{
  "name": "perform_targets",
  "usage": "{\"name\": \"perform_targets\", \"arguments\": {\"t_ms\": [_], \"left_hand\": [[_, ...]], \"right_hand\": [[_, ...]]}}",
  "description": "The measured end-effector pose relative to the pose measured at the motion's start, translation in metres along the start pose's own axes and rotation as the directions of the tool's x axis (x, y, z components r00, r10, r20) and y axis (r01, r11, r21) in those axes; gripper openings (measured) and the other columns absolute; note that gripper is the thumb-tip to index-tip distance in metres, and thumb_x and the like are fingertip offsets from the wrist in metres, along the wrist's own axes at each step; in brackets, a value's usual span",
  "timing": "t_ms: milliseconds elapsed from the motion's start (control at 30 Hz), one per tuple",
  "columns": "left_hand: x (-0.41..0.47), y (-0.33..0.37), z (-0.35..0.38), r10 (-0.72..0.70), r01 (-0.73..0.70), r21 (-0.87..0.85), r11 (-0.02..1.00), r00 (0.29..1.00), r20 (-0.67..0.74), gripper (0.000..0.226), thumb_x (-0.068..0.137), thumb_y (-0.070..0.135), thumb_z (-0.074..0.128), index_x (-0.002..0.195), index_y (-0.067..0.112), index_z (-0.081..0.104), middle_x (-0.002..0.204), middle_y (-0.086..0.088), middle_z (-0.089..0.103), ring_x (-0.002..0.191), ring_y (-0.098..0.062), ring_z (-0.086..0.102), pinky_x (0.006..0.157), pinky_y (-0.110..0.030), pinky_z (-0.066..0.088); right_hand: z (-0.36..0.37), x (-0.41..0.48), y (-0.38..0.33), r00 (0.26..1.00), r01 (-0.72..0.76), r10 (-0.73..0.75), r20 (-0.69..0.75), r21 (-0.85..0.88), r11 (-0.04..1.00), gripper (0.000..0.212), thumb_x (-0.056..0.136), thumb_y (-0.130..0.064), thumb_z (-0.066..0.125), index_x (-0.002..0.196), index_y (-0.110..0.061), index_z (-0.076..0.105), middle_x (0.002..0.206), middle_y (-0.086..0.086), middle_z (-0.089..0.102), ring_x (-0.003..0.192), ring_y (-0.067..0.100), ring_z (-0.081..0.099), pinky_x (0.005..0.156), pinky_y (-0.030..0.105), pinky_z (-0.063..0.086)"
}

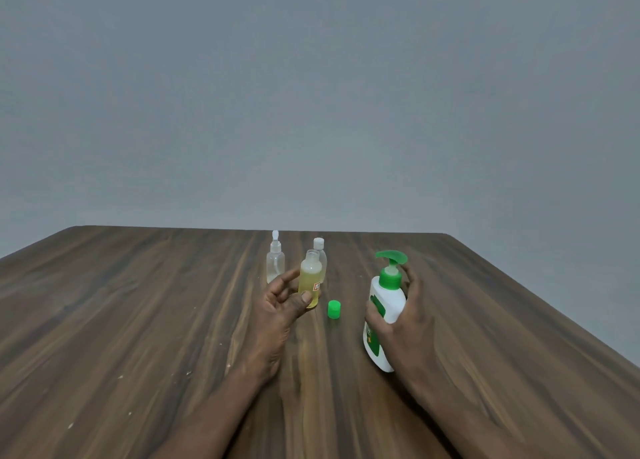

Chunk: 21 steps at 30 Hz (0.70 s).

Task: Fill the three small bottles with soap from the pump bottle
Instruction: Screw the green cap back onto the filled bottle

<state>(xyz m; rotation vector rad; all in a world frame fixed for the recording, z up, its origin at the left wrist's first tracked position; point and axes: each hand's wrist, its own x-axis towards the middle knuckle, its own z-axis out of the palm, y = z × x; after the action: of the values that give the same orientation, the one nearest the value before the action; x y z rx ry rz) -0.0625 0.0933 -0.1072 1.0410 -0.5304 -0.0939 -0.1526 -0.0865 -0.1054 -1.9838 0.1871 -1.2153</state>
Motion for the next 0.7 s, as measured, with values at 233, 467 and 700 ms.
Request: {"name": "perform_targets", "arguments": {"t_ms": [233,467,700], "left_hand": [[0.001,0.000,-0.004,0.010,-0.010,0.090,0.996,1.000,-0.005,0.036,0.078,0.014,0.074,0.113,0.012,0.068,0.105,-0.005,0.076,0.098,-0.020,0.072,0.092,-0.041,0.059],[0.002,-0.004,-0.002,0.031,-0.035,0.126,0.991,0.999,0.030,0.040,0.077,0.012,0.072,0.115,0.005,0.064,0.102,-0.005,0.076,0.093,-0.017,0.074,0.082,-0.030,0.061],[0.004,-0.006,-0.004,0.037,-0.041,0.176,0.983,0.999,0.027,0.029,0.082,0.006,0.070,0.110,0.014,0.066,0.098,0.006,0.077,0.094,-0.008,0.071,0.083,-0.023,0.058]], "right_hand": [[-0.022,0.040,0.024,0.993,-0.110,0.107,-0.058,-0.050,0.993,0.071,0.080,-0.015,0.077,0.139,-0.026,0.039,0.111,-0.010,0.059,0.087,0.014,0.061,0.068,0.020,0.043],[-0.029,0.046,0.043,0.993,-0.121,0.120,-0.016,-0.045,0.992,0.072,0.080,-0.014,0.076,0.138,-0.033,0.038,0.114,-0.022,0.058,0.092,-0.003,0.062,0.072,0.013,0.044],[-0.045,0.051,0.050,0.992,-0.128,0.127,-0.022,-0.043,0.991,0.072,0.079,-0.012,0.078,0.138,-0.029,0.039,0.119,-0.013,0.059,0.092,-0.014,0.058,0.069,-0.001,0.040]]}}
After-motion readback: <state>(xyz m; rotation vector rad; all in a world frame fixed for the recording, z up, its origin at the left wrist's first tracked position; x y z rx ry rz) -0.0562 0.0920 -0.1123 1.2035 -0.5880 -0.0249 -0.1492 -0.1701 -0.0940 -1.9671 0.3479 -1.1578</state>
